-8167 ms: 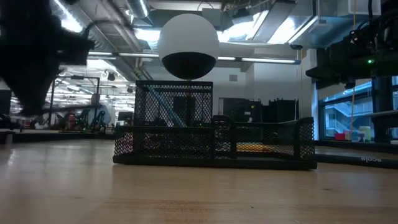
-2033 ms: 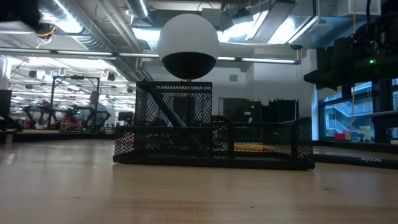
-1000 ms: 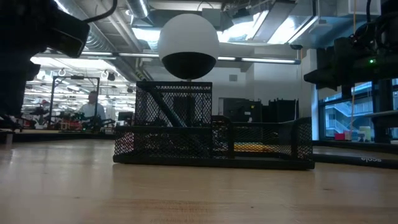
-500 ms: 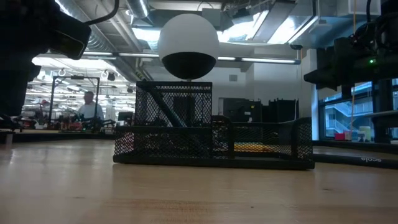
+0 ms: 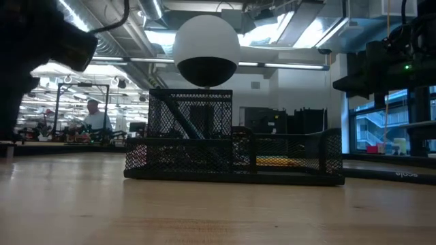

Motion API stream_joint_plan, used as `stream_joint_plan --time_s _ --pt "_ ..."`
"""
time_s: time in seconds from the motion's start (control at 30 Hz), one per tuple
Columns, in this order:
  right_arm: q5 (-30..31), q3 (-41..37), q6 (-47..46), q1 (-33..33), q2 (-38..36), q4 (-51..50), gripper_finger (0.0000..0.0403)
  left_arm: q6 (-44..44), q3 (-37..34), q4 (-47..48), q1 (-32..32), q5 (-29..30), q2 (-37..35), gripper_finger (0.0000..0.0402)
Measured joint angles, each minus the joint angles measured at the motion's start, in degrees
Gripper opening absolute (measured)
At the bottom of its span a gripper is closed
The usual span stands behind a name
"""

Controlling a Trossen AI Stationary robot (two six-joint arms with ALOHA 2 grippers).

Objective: Pick and place office supplies into organizer
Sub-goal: Put the bottom black binder clip into the black desk organizer

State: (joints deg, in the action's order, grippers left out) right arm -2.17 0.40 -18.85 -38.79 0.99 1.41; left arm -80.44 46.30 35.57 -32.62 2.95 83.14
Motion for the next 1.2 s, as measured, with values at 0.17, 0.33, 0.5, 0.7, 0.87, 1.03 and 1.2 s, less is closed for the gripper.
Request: stream_joint_plan --time_s 0.17,0.33,0.5,0.7,0.87,1.03,1.2 --pt "0.0 0.0 0.0 0.0 0.0 0.0 0.0037 0.2 0.0 -2.0 0.0 -3.4 3.7 0.0139" --pt "0.0 0.0 0.0 0.0 0.0 0.0 0.0037 2.1 0.0 -5.9 0.0 -4.4 5.6 0.0138" --pt "0.0 0.0 0.0 0.0 0.0 0.0 0.0037 1.6 0.0 -5.4 0.0 -6.6 6.0 0.0138" --pt "0.0 0.0 0.0 0.0 0.0 0.0 0.0037 1.7 0.0 -4.9 0.0 -6.4 5.9 0.0134" --pt "0.0 0.0 0.0 0.0 0.0 0.0 0.0037 2.6 0.0 -4.9 0.0 -5.4 5.9 0.0100" --pt "0.0 0.0 0.0 0.0 0.0 0.0 0.0037 5.8 0.0 -4.9 0.0 -4.8 5.8 0.0048" --pt "0.0 0.0 1.1 0.0 0.0 0.0 0.0037 10.0 0.1 -4.9 0.0 -3.7 5.7 0.0007"
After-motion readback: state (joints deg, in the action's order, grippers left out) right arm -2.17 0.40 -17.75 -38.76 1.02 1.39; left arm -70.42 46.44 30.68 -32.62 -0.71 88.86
